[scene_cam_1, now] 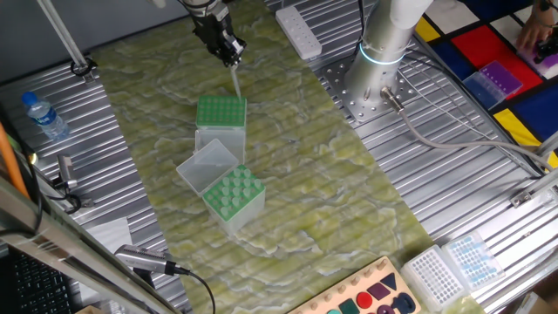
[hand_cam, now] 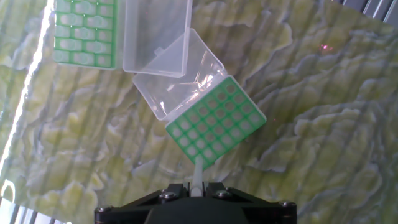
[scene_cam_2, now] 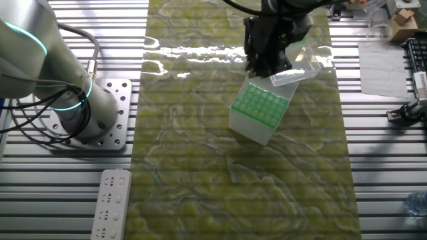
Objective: Transfer all large pipette tips from one holder to another
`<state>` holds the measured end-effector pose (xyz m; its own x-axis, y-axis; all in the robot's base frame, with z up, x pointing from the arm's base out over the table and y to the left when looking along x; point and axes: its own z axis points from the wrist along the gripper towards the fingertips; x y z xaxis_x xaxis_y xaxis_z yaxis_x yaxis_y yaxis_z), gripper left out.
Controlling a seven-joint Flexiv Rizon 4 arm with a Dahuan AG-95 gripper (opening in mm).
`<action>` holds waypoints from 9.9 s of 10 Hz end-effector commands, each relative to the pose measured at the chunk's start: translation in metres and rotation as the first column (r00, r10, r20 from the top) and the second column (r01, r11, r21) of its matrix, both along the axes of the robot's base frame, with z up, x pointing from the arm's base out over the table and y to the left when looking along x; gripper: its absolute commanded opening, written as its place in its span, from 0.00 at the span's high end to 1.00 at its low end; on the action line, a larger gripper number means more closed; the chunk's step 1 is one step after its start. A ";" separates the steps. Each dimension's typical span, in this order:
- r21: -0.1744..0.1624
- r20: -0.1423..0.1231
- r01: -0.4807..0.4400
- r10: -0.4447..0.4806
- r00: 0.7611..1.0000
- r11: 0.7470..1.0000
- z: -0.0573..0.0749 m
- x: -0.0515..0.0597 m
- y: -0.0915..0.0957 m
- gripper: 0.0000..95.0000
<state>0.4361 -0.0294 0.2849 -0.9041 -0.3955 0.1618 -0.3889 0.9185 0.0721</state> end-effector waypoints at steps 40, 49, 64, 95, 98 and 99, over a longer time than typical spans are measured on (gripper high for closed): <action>0.047 0.098 0.035 -0.040 0.994 0.998 -0.087 0.150 0.244 0.40; 0.015 0.131 0.032 -0.034 0.991 0.999 -0.127 0.154 0.260 0.40; 0.001 0.139 0.006 -0.006 0.990 1.000 -0.136 0.148 0.259 1.00; 0.007 -0.048 -0.040 0.040 0.998 0.999 0.034 0.161 0.187 1.00; 0.018 -0.052 -0.085 0.086 0.995 0.996 0.040 0.143 0.139 1.00; 0.021 -0.054 -0.102 0.103 0.993 0.995 0.040 0.135 0.125 1.00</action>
<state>0.5749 0.1002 0.3260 -0.8511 -0.4837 0.2040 -0.4703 0.8752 0.1132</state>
